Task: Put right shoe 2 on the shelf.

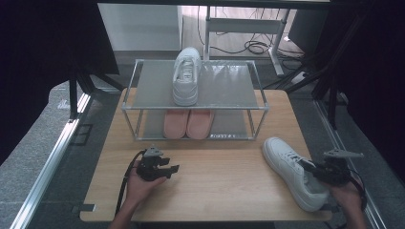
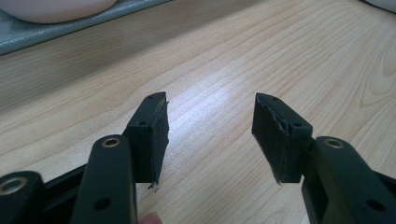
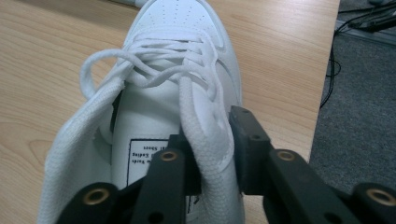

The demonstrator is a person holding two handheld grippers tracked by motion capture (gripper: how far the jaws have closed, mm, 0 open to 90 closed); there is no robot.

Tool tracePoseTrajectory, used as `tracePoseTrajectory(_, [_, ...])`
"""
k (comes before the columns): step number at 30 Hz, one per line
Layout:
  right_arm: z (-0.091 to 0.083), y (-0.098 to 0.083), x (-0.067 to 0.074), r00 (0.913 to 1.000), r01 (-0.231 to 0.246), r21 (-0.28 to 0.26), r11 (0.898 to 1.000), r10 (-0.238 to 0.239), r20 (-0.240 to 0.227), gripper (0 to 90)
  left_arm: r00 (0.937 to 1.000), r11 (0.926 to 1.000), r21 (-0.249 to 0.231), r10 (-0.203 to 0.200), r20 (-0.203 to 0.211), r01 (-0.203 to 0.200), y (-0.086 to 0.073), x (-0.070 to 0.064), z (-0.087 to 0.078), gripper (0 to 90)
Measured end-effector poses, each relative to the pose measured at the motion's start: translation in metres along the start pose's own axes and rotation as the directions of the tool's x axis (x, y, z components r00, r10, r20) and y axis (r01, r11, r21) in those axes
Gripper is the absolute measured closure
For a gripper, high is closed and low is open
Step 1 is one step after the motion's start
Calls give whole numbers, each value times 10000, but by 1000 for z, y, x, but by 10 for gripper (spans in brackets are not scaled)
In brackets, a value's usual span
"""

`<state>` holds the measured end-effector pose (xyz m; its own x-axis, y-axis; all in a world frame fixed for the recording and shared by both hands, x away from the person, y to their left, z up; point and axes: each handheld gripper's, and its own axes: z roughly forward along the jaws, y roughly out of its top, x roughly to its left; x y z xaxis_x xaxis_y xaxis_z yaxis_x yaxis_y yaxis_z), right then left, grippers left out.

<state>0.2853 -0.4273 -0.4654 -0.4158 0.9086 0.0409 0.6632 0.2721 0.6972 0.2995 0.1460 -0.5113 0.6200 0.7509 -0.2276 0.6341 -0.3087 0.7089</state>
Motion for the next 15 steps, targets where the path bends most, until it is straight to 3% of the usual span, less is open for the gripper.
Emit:
tracePoseTrajectory(3, [0, 0, 1, 10000, -44, -31, 10000, 44, 68, 812, 10000, 10000, -6, -12, -8, 12, 0, 0, 0, 464])
tracePoseTrajectory(6, [0, -2, -3, 9988, -473, -305, 9984, 469, -142, 821, 10000, 10000, 0, -14, -15, 14, 0, 0, 0, 464])
tracePoseTrajectory(11, [-1, -7, -9, 9907, -1239, -752, 9894, 1192, -650, 826, 10000, 10000, 20, -17, -6, 17, 0, 1, 1, 464])
tracePoseTrajectory(15, [-7, -6, -10, 9800, -1804, -1232, 9758, 1677, -1068, 825, 10000, 10000, 24, -51, -15, 51, 0, 0, 1, 464])
